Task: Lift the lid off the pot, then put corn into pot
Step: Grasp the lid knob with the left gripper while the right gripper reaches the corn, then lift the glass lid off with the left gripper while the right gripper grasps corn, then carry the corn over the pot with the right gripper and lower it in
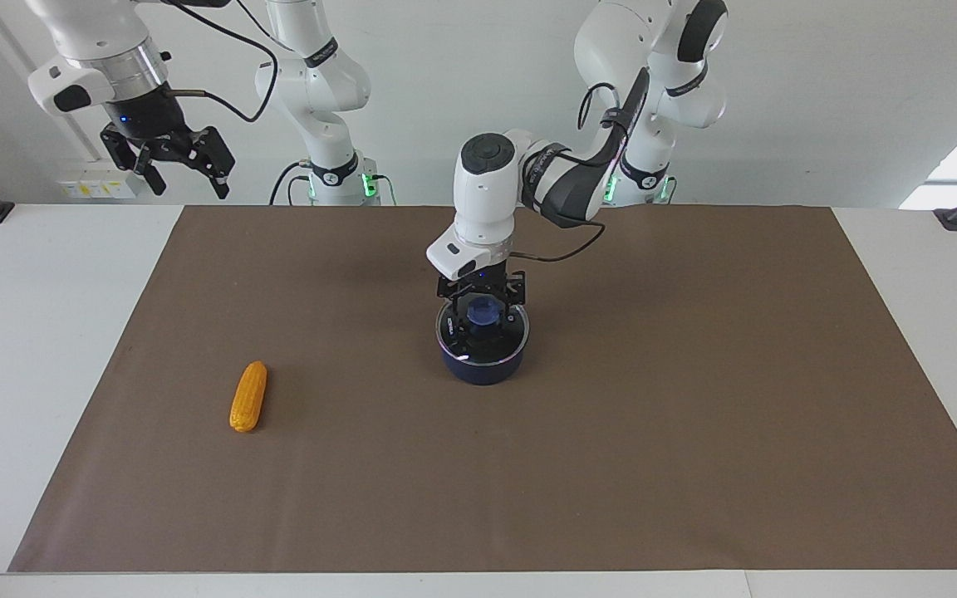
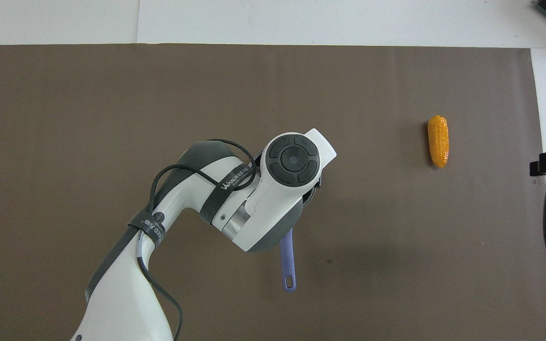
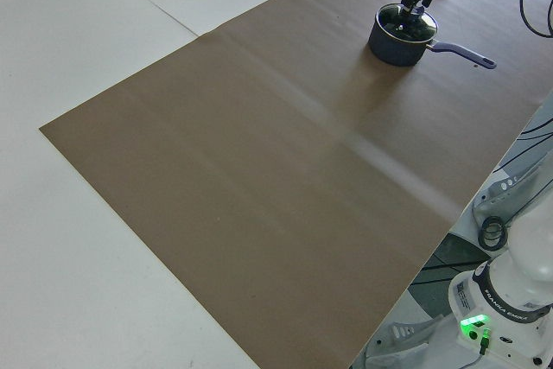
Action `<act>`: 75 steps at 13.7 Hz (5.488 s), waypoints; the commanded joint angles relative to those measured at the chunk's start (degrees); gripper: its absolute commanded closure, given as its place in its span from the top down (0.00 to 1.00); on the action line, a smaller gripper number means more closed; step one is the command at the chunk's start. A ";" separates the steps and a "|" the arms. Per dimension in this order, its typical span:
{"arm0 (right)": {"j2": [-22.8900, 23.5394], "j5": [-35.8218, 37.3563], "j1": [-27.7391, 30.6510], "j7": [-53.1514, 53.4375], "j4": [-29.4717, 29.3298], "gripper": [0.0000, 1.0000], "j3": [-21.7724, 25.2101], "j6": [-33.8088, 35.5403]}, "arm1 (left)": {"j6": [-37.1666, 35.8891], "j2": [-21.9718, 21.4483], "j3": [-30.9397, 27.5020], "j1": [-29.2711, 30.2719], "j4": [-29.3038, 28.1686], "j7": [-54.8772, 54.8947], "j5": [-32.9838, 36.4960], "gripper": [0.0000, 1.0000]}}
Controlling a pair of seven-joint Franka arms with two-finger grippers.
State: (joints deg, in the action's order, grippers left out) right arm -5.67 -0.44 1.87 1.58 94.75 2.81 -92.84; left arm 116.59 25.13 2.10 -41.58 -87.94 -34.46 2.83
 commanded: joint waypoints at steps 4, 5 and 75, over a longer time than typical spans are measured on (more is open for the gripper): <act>8.99 0.70 1.65 -10.44 9.23 1.00 -0.09 -21.38 | 1.01 -0.61 -0.87 -0.87 -1.09 -2.98 3.23 0.94; 11.54 0.71 1.74 -12.54 9.40 1.00 -0.09 -24.29 | 1.18 -0.61 -0.87 -0.87 -1.09 -3.68 3.50 0.88; 30.11 1.41 -35.79 29.18 3.96 1.00 -0.97 -39.77 | 15.51 -5.27 -1.49 42.10 -16.74 56.79 -6.96 1.00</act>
State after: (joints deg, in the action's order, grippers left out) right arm 23.25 1.61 -34.43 30.73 99.69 2.15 -129.52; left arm 131.85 21.39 1.03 1.02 -104.86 22.76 -3.76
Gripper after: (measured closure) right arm 0.414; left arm 0.000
